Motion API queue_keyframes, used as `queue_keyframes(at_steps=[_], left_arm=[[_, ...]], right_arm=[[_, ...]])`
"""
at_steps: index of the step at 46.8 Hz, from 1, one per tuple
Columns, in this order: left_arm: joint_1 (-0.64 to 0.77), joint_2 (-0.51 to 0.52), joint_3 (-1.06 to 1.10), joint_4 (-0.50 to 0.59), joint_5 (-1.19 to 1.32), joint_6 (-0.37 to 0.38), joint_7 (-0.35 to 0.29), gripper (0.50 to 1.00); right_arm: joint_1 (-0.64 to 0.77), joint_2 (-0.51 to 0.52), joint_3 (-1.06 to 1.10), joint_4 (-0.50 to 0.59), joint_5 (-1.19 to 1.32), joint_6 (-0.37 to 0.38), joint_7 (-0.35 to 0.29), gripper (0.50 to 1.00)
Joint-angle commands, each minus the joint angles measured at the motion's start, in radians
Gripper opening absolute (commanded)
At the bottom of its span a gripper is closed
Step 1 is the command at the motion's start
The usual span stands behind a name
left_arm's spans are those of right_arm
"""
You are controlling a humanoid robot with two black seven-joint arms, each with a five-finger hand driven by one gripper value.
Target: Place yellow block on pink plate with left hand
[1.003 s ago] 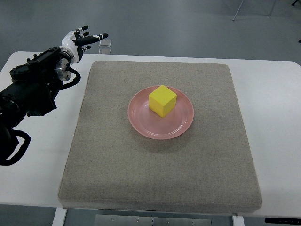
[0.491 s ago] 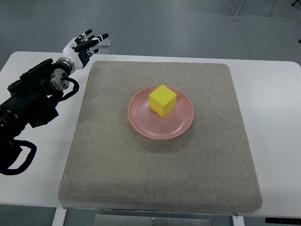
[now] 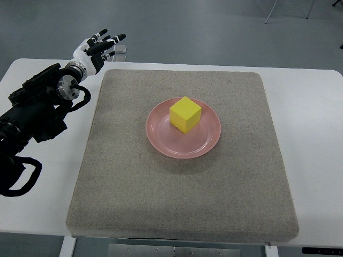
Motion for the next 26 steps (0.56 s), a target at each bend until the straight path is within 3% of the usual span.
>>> queue_keyframes(at_steps=[1, 26], left_arm=[[-0.003, 0.004, 0.001, 0.0, 0.001, -0.013, -0.001, 0.992], [-0.004, 0.009, 0.0, 0.0, 0.0, -0.074, -0.02, 0.992]], right_arm=[[0.0, 0.0, 0.0, 0.0, -0.001, 0.001, 0.0, 0.924], [0.0, 0.0, -0.002, 0.0, -0.001, 0.001, 0.0, 0.924]])
